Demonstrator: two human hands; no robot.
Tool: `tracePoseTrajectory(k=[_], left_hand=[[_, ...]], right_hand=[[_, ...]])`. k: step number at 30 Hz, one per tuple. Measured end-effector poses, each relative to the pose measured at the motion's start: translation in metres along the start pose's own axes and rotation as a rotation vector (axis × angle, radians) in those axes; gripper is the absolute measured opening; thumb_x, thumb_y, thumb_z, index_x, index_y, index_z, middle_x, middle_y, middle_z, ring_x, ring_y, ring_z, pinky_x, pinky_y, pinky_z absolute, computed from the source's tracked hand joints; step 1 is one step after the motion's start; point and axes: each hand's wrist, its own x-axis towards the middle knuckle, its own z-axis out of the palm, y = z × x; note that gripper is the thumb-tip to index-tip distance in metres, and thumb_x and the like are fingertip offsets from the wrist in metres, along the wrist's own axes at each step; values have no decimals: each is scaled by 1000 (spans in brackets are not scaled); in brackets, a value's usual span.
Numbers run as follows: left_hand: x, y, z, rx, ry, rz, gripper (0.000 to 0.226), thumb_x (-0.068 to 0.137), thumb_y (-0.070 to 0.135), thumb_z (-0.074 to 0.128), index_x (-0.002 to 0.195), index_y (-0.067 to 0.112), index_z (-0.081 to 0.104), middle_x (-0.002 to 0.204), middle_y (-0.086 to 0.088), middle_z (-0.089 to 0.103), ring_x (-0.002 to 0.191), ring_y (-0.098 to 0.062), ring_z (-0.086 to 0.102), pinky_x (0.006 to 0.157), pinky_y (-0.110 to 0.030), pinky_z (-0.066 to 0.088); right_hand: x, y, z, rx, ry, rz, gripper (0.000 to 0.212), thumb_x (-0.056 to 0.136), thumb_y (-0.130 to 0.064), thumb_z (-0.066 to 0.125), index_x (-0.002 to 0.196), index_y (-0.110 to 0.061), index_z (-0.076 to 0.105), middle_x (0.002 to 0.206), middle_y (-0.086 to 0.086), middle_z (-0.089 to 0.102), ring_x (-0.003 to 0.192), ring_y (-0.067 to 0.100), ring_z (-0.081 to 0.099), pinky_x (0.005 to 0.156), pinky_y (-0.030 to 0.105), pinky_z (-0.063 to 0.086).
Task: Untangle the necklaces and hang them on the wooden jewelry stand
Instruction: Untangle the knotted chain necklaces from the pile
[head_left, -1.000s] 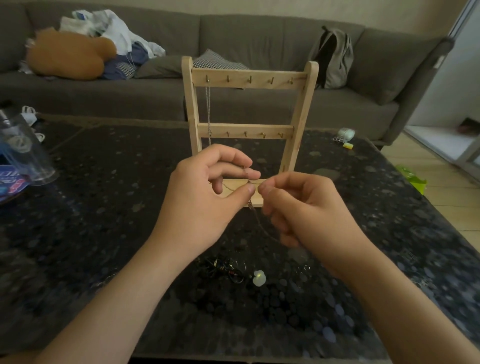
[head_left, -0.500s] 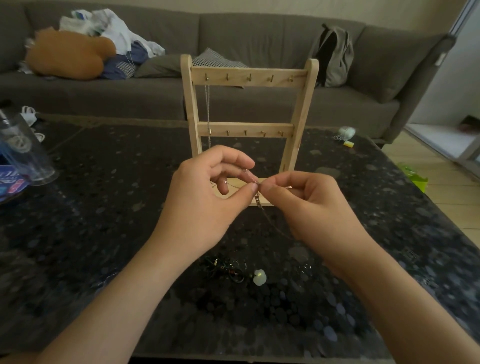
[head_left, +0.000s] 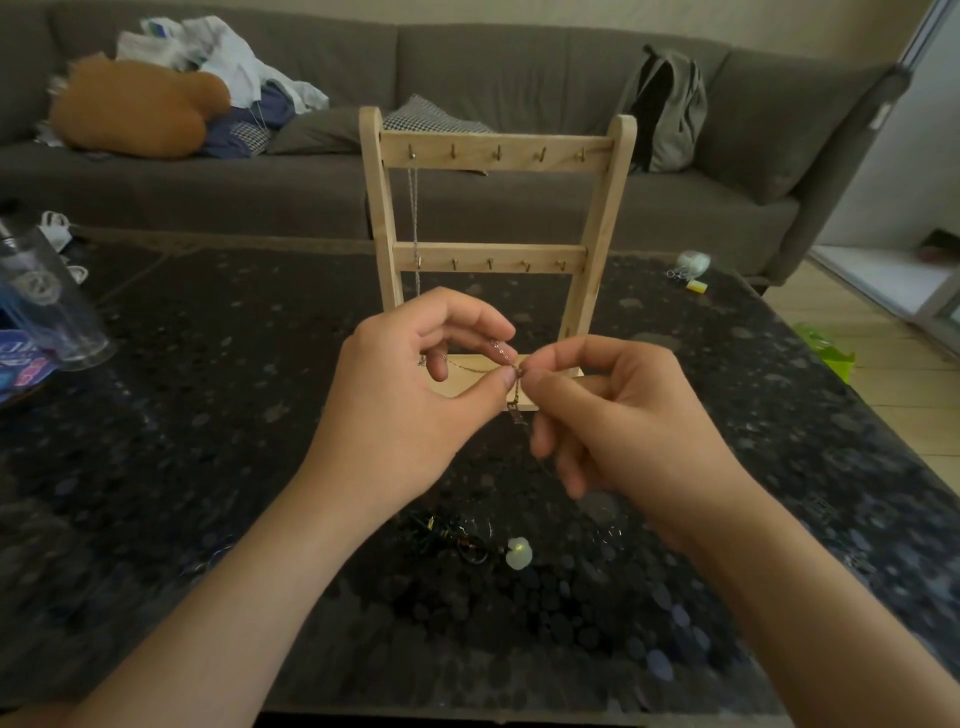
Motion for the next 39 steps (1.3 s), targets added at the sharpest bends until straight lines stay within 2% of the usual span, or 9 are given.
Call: tracePoseTrajectory(k=[12, 16, 19, 22, 23, 25, 27, 32, 39], left_hand=[[-2, 4, 2, 34, -45, 3, 31, 86, 20, 89, 109, 33, 72, 97, 23, 79, 83, -11, 63, 73, -11, 45], [-2, 6, 3, 55, -12, 5, 30, 86, 19, 88, 92, 27, 60, 96, 20, 79, 79, -16, 62, 73, -16, 49], [-2, 4, 3, 123, -33, 14, 28, 85, 20, 87, 77, 30, 63, 98, 23, 77, 83, -11, 61, 78, -14, 44], [-1, 3, 2, 196, -27, 68, 22, 82, 20, 88, 80, 33, 71, 105, 20, 74, 95, -1, 61, 82, -9, 40], [0, 2, 2, 211, -29, 80, 18, 81, 21, 88, 82, 33, 75, 109, 20, 72, 105, 0, 62, 89, -13, 43], [-1, 3, 2, 226, -34, 84, 11, 78, 30, 85, 84, 37, 79, 117, 19, 67, 117, -5, 59, 103, -38, 49], [-3, 5, 3, 244, -45, 77, 11, 76, 43, 80, 86, 39, 81, 123, 17, 64, 120, -8, 57, 103, -57, 48], [-3, 8, 4, 270, -38, 48, 15, 78, 47, 78, 86, 36, 84, 125, 16, 66, 117, -9, 57, 100, -60, 49], [-4, 6, 7, 286, 4, 83, 11, 82, 39, 78, 89, 34, 83, 120, 15, 68, 111, -7, 59, 100, -57, 50]], right_hand=[[-4, 2, 3, -283, 89, -128, 13, 102, -15, 66, 91, -15, 71, 67, 5, 74, 45, 22, 70, 41, 26, 49], [-1, 6, 3, -276, 114, -155, 14, 101, -16, 67, 88, -16, 72, 68, 3, 72, 46, 16, 69, 48, 20, 49], [1, 7, 3, -231, 97, -129, 15, 101, -16, 66, 87, -16, 73, 67, 2, 71, 47, 16, 65, 50, 25, 51], [2, 7, 3, -205, 107, -82, 19, 101, -15, 64, 85, -14, 74, 65, 6, 71, 47, 15, 62, 51, 23, 50], [2, 7, 3, -192, 111, -63, 21, 102, -16, 64, 84, -13, 74, 64, 8, 71, 47, 15, 61, 51, 23, 49], [3, 7, 3, -175, 115, -29, 24, 103, -17, 63, 83, -12, 75, 62, 11, 70, 47, 14, 59, 50, 21, 47], [4, 7, 3, -160, 103, 0, 26, 105, -18, 61, 85, -11, 76, 60, 10, 69, 48, 14, 59, 51, 21, 48], [4, 7, 4, -156, 59, 31, 28, 108, -22, 59, 88, -12, 76, 60, 9, 70, 51, 17, 60, 56, 29, 53], [3, 5, 4, -103, 36, 36, 28, 109, -20, 58, 91, -7, 75, 61, 11, 71, 48, 11, 60, 51, 19, 49]])
